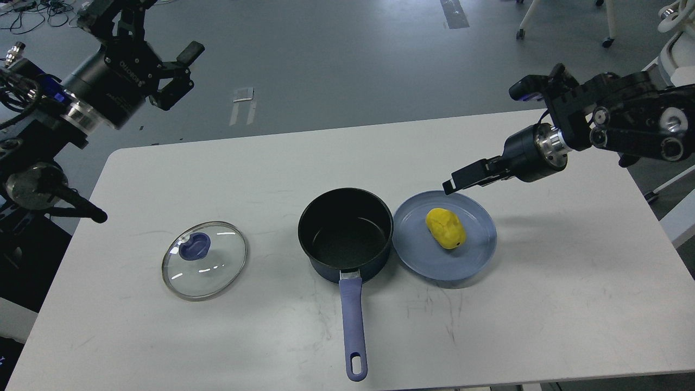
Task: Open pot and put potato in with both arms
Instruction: 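Reach the right gripper down to the yellow potato and grasp it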
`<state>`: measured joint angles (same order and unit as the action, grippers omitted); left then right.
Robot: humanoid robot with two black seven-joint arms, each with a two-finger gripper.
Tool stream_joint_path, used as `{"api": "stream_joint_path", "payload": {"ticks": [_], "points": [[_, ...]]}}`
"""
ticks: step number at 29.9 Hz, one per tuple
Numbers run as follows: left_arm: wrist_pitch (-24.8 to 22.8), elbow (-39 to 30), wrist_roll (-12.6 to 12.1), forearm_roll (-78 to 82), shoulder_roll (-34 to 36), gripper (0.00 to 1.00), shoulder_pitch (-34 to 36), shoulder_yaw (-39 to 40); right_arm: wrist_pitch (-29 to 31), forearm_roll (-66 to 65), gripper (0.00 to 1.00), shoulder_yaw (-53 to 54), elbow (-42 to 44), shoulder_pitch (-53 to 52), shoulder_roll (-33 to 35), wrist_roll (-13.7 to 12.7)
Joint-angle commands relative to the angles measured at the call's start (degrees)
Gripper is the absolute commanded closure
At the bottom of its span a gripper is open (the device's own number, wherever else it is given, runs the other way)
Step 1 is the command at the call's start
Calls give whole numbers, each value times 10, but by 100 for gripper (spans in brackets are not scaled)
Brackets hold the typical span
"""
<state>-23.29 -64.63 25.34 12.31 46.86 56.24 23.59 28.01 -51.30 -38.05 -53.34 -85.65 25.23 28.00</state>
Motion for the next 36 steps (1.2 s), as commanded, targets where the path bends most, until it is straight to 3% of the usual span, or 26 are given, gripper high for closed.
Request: {"api": "stream_joint_path", "payload": {"ticks": [1, 7, 30, 34, 36], "points": [[0, 0, 0, 0, 0, 2, 1, 2, 0, -43, 0, -62, 32, 5, -54, 0], [-1, -1, -18, 0, -1, 2, 4, 4, 0, -51, 0, -91, 58, 18, -93, 0], [-1, -1, -19, 0, -11, 2, 4, 3, 0, -43, 0, -84, 115, 61, -164, 0], [-1, -1, -19, 0, -11, 2, 4, 3, 0, -43, 8, -84, 116, 63, -169, 0], [-1, -1, -19, 0, -10, 2, 4, 3, 0, -43, 20, -84, 114, 63, -170, 0]]}}
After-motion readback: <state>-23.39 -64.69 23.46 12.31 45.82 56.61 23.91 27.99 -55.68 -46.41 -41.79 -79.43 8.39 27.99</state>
